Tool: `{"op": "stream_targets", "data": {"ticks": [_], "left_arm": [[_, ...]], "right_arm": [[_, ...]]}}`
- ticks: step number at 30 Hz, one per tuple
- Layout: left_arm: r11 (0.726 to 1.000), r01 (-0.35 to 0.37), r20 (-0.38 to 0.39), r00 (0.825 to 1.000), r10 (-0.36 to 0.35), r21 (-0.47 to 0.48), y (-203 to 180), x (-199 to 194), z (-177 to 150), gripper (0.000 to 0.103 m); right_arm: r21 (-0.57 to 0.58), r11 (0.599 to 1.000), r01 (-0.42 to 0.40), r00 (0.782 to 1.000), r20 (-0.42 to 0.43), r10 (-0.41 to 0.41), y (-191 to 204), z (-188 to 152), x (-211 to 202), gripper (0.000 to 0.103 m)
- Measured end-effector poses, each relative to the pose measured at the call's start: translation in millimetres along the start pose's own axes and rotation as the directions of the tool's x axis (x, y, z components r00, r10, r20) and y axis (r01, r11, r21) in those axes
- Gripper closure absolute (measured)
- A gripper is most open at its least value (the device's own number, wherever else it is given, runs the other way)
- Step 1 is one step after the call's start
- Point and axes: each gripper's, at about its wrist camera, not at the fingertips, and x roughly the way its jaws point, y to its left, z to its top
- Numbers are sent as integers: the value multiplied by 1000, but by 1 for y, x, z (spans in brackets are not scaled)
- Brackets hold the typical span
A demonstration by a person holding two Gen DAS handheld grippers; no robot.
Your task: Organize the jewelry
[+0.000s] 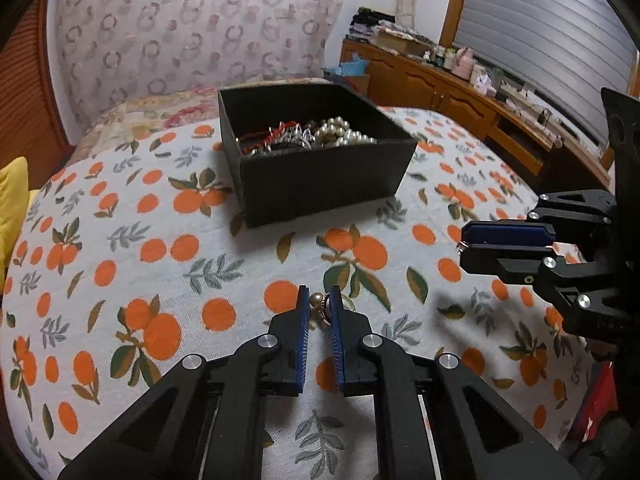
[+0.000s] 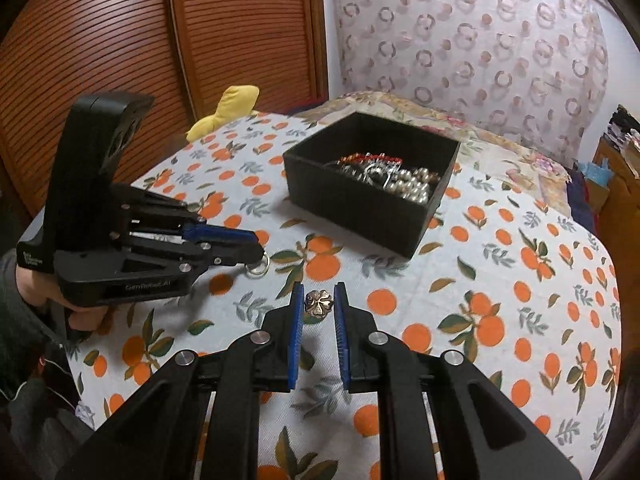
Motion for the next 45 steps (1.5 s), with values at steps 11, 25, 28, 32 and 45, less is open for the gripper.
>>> {"op": "stream_targets", "data": {"ticks": [11, 25, 28, 32, 45], "left_arm": [[999, -21, 139, 990, 27, -39, 10, -28, 56, 94], [995, -66, 144, 987, 76, -73, 23, 7, 100, 94], [994, -73, 145, 986, 84, -77, 24, 8, 98, 94], [993, -95, 155, 982, 106, -75, 21, 3, 92, 82], [968, -234, 265, 931, 251, -95, -8, -63, 48, 16]], "right_arm": [[63, 998, 29, 994, 104, -36, -38, 54, 1, 86], [137, 990, -24, 995, 99, 11, -75, 91, 36, 77], [150, 988, -27, 995, 99, 12, -76, 89, 38, 71], [158, 987, -18, 994, 113, -1, -76, 86, 33, 71], [217, 970, 109, 963, 219, -157, -41, 36, -38, 55]]}}
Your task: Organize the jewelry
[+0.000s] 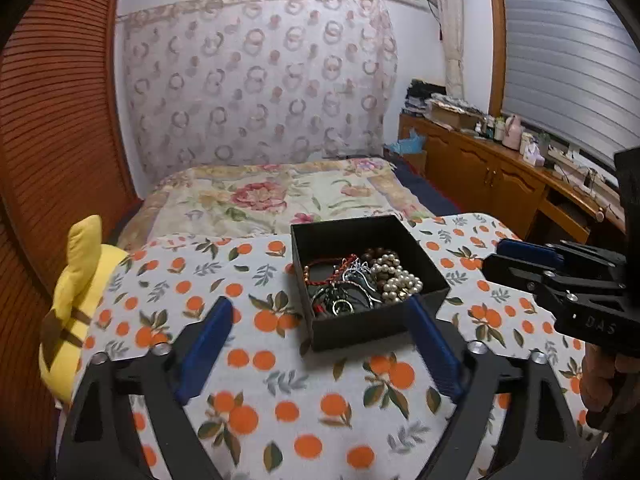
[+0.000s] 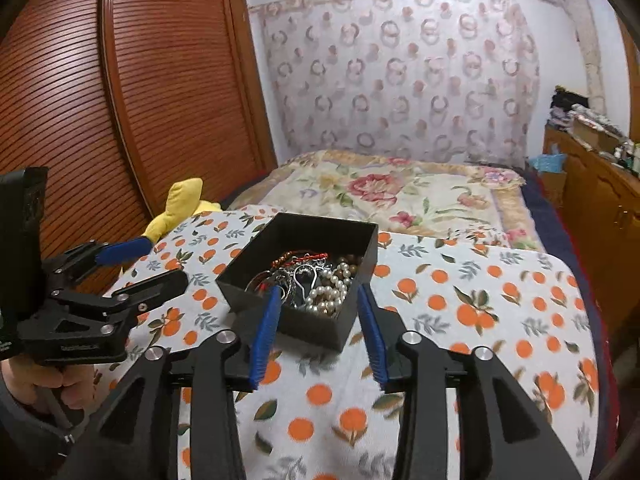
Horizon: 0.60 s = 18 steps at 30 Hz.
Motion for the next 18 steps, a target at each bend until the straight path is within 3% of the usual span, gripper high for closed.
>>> {"op": "stream_targets", "data": {"ticks": [7, 12, 18], "left_arm": [[998, -58, 34, 998, 59, -32, 2, -39, -12, 8], [995, -98, 38, 994, 99, -31, 0, -55, -22, 8], [992, -115, 38, 992, 117, -42, 1, -68, -32, 8]], "right_arm": [[29, 997, 66, 995, 77, -68, 5, -20, -48, 32], [38, 993, 115, 985, 128, -119, 6, -31, -73, 3], [54, 981, 188, 970, 143, -194, 4, -41, -88, 2]]}}
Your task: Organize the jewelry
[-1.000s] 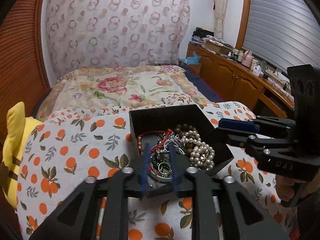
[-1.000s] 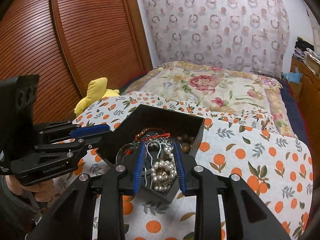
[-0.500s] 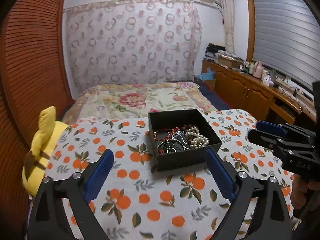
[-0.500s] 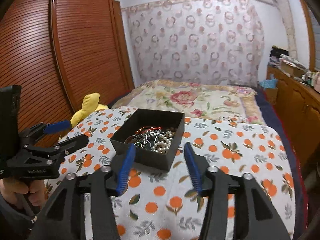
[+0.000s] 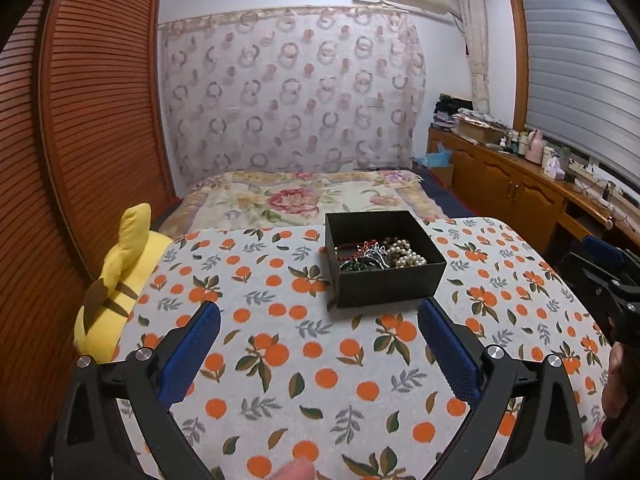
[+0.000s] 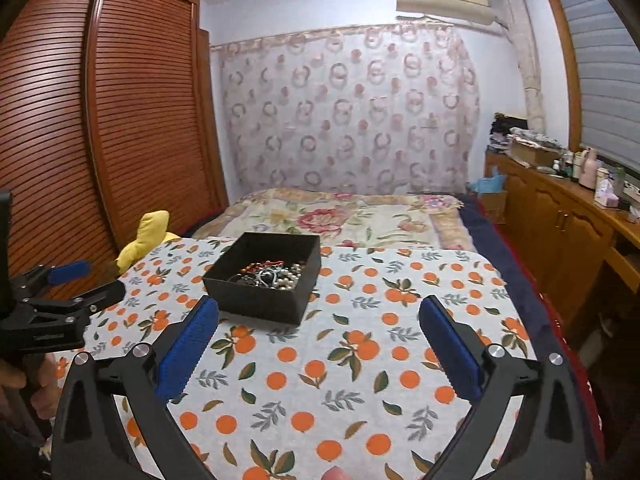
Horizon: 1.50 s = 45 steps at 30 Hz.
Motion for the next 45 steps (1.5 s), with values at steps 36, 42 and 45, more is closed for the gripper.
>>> {"op": "stream_targets", "data": {"ticks": [36, 42, 45], "left_arm": [[1000, 10, 32, 999, -10, -3, -3, -15, 1, 8], [1000, 9, 33, 999, -9, -1, -3, -16, 1, 8], [1000, 10, 33, 999, -10, 0, -3, -16, 1, 8]], "right_arm": [[17, 1000, 15, 1000, 7, -16, -3, -3, -3, 2], [16, 1000, 15, 1000, 7, -15, -3, -2, -3, 2], [17, 1000, 13, 1000, 7, -13, -3, -2, -3, 2]]}}
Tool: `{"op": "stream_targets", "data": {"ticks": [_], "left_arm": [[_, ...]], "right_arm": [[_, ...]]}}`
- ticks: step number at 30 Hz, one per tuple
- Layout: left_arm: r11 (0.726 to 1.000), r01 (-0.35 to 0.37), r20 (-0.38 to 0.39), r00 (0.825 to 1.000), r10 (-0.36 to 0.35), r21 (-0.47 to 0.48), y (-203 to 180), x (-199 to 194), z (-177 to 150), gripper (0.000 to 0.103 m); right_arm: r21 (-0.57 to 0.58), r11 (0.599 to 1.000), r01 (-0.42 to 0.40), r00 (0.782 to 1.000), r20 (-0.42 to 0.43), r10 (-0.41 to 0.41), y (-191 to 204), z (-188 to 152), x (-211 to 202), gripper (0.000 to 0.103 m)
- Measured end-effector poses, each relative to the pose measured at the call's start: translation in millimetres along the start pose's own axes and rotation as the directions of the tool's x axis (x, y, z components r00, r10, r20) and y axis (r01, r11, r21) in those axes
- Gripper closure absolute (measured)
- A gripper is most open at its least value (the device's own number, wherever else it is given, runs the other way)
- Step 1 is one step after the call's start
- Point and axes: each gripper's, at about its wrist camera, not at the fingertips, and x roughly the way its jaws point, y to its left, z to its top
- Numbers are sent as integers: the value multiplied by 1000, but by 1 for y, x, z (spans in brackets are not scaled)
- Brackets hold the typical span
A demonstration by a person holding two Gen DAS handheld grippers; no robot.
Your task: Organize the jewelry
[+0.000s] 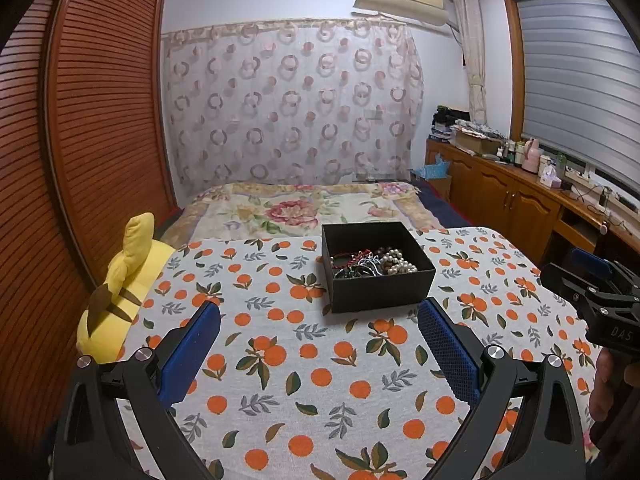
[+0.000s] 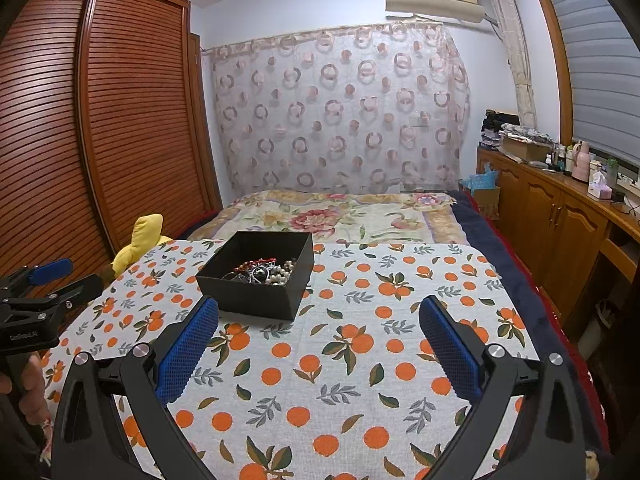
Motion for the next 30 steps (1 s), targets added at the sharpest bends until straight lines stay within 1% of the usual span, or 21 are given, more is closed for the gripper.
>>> {"op": "stream_targets", "data": {"ticks": [30], "left_arm": [[1000, 2, 5, 1000, -2, -2, -2, -2, 2, 8]], "right_arm": [[2, 1000, 0, 1000, 2, 0, 0, -1, 0, 2]]}}
